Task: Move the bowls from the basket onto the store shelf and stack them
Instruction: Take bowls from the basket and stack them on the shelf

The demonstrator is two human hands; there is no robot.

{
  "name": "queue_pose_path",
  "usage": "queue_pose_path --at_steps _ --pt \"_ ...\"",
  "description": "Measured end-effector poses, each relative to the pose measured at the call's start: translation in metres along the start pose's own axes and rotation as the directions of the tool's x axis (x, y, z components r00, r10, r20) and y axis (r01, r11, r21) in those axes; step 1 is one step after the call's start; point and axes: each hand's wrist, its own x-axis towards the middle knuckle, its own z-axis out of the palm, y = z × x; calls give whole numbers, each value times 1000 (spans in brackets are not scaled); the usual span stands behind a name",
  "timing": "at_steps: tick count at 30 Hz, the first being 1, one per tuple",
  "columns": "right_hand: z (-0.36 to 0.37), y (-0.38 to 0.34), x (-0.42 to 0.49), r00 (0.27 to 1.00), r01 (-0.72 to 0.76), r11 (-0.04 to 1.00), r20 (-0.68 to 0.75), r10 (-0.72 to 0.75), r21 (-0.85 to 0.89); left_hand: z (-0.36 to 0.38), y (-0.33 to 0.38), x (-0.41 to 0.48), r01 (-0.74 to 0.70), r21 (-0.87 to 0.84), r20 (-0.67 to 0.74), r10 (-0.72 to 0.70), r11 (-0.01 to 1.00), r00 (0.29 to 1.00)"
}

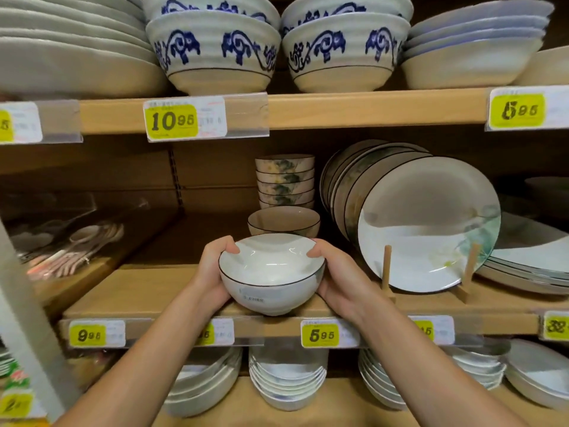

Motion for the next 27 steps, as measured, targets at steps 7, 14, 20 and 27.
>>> queue_pose_path --at_steps 7,14,20,27 --pt "1 -1 -1 1000 6 1000 -9 -6 -30 0 3 0 34 0 -1 -34 999 999" --pt "7 9 -1 987 96 975 -108 -120 -200 -1 -13 -40 -169 123 -219 192 978 957" --pt "12 13 -8 978 118 942 -125 -165 -315 23 -35 -59 -206 160 -216 238 965 947" --pt "5 -8 4 994 19 988 -107 -36 -156 9 -12 -37 -52 116 -178 72 992 981"
